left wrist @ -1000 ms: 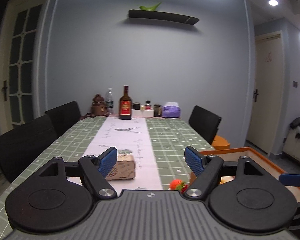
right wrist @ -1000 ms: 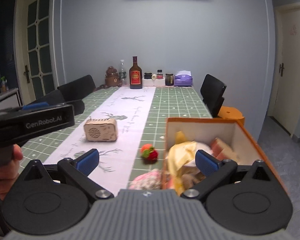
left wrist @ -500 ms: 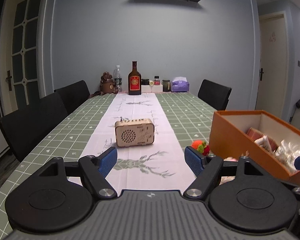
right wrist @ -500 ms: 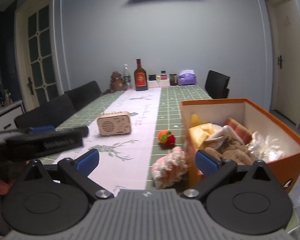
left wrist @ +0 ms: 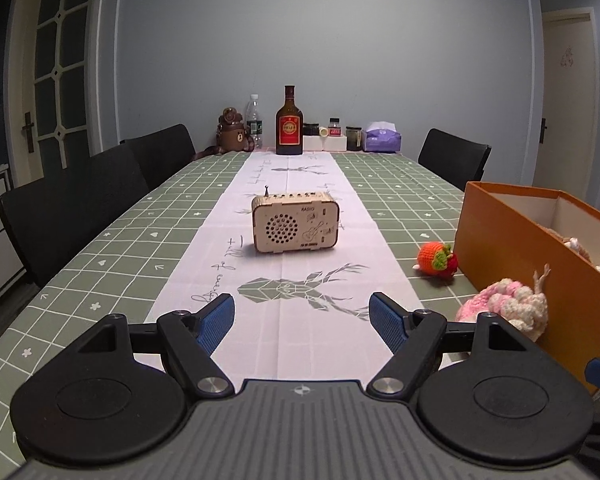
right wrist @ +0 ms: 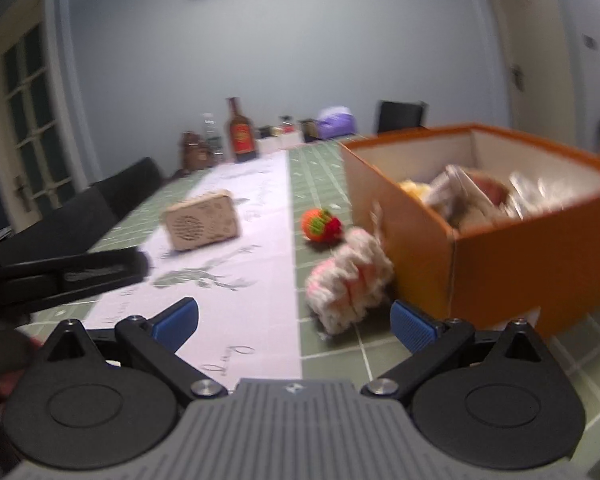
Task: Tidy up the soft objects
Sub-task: 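Move both grippers back toward the pink crocheted piece and orange strawberry, then grasp the pink-and-white crocheted piece with the right gripper and lift it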
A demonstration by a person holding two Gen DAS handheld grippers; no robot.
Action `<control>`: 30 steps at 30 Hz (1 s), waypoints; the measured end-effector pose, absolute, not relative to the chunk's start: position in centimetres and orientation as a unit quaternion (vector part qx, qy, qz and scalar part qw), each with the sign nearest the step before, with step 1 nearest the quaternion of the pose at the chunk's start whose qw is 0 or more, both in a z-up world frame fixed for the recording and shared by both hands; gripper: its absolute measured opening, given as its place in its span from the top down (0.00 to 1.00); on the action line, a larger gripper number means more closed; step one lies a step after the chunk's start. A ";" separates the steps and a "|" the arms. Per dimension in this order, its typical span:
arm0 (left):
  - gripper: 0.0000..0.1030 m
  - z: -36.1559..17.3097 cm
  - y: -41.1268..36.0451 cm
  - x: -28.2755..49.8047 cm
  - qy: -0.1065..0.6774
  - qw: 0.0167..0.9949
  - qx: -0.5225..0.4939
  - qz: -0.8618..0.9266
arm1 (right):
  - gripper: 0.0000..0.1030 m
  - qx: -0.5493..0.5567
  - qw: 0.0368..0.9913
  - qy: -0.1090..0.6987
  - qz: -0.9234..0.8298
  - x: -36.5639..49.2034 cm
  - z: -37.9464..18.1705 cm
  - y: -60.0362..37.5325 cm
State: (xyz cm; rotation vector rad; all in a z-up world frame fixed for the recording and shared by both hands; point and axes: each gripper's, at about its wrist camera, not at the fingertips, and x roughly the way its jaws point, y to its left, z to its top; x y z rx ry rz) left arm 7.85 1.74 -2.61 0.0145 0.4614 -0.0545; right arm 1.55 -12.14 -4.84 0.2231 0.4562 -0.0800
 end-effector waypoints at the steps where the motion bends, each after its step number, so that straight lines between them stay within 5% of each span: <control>1: 0.13 -2.8 1.8 8.0 0.232 0.972 0.006 -0.027 | 0.03 0.116 0.965 0.230 -0.051 1.9 -5.2 -12.1; 30: 0.13 -6.3 5.6 11.3 0.276 0.960 -0.005 -0.041 | 0.02 0.164 0.930 0.236 -0.231 8.5 -8.2 -10.6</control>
